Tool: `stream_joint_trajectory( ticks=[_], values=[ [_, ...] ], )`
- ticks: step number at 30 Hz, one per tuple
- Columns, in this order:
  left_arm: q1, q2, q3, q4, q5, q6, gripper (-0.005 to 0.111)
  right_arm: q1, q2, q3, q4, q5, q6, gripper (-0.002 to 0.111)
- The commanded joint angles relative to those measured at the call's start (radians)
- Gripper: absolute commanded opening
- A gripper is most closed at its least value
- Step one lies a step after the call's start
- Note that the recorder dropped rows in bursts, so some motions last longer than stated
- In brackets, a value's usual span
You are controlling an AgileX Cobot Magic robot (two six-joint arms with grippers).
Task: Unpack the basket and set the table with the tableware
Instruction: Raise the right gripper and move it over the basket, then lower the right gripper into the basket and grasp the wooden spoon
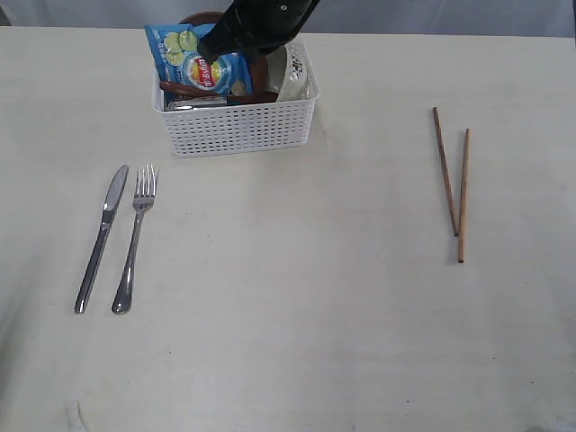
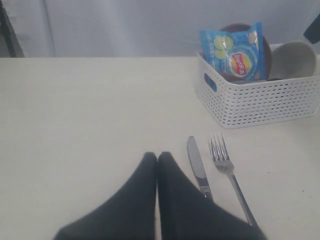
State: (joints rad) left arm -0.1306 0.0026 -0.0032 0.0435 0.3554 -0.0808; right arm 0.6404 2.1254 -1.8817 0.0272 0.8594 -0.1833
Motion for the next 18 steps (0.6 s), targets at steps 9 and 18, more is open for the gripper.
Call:
stream_joint_trajectory(
  ticks=[9, 18],
  values=[
    [0.002, -0.003, 0.003, 0.009, -0.011, -0.004, 0.0, -0.01, 0.152, -0.002, -0.015, -0.206, 0.04, 0.0],
    [0.002, -0.003, 0.003, 0.009, -0.011, -0.004, 0.0, -0.01, 0.131, -0.002, -0.062, 0.162, 0.04, 0.0]
  ],
)
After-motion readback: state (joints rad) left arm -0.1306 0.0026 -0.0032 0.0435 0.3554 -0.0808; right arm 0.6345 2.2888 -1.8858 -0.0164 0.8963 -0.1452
